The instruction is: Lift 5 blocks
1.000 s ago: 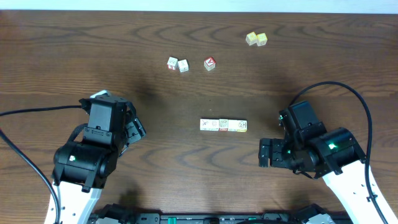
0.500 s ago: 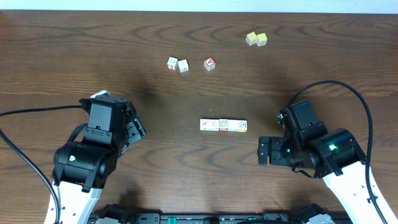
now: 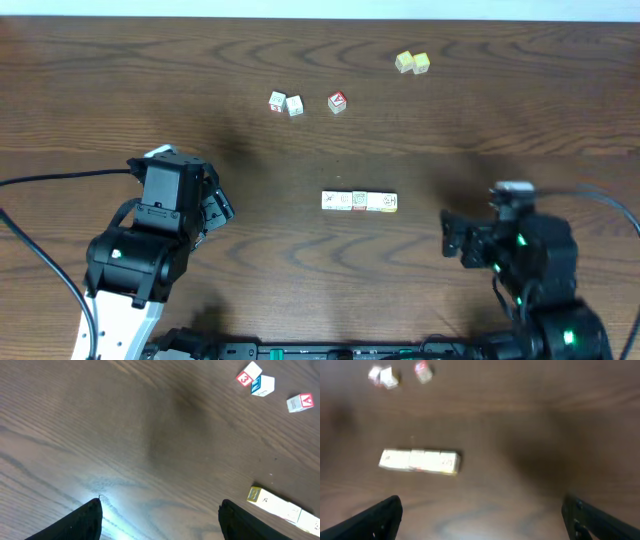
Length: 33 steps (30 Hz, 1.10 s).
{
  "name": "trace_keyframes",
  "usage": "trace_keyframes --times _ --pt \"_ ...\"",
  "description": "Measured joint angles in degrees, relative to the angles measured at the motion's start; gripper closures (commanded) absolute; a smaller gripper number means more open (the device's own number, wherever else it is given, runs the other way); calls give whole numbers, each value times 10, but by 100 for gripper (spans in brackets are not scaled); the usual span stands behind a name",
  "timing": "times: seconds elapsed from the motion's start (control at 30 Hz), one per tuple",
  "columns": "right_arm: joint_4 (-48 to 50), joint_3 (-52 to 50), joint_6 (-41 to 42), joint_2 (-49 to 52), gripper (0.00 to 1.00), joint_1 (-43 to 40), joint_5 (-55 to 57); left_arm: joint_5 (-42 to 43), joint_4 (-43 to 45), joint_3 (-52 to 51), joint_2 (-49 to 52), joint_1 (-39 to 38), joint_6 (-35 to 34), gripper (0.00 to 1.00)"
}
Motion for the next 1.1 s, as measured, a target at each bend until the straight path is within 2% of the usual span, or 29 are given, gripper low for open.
trace_keyframes --times 0.27,0.5,1.1 --pt "59 -95 -30 -205 1 -63 -9 0 0 0 1 0 0 25" --pt "136 -157 -45 -312 1 -79 -10 0 0 0 1 0 0 25" --pt "392 -321 -51 -330 1 -79 -29 0 0 0 1 0 0 25"
